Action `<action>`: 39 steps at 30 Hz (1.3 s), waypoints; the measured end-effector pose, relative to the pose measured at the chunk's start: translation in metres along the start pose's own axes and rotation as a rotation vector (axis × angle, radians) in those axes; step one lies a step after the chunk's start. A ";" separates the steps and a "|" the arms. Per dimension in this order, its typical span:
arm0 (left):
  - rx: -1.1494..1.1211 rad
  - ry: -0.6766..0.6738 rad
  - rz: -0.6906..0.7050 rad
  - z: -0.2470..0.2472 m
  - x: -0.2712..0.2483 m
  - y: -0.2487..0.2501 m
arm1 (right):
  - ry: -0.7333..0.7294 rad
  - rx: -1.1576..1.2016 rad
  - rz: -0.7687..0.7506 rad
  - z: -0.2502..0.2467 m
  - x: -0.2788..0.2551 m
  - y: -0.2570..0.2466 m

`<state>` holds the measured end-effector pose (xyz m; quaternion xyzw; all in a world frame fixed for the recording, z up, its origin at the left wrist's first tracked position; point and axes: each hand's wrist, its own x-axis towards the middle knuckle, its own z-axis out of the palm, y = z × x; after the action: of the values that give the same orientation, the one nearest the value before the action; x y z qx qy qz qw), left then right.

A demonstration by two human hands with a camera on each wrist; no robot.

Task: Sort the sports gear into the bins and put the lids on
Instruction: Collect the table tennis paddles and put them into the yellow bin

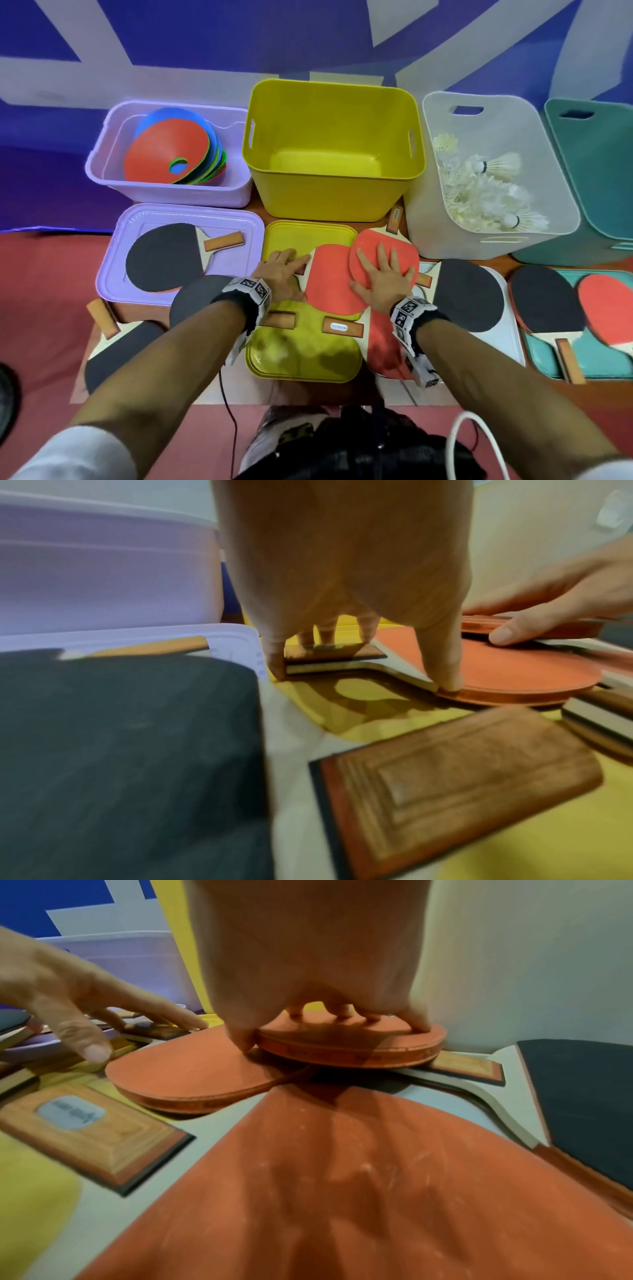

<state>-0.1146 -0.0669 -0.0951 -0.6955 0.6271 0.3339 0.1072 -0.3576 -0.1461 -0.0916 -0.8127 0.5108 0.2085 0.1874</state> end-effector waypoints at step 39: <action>-0.164 0.404 -0.159 -0.068 -0.124 -0.033 | 0.020 0.113 -0.566 -0.055 -0.016 -0.068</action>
<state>-0.0599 0.0002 0.0214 -0.8019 0.5496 0.2284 -0.0513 -0.2936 -0.1349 -0.0307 -0.9133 0.2761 0.1112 0.2780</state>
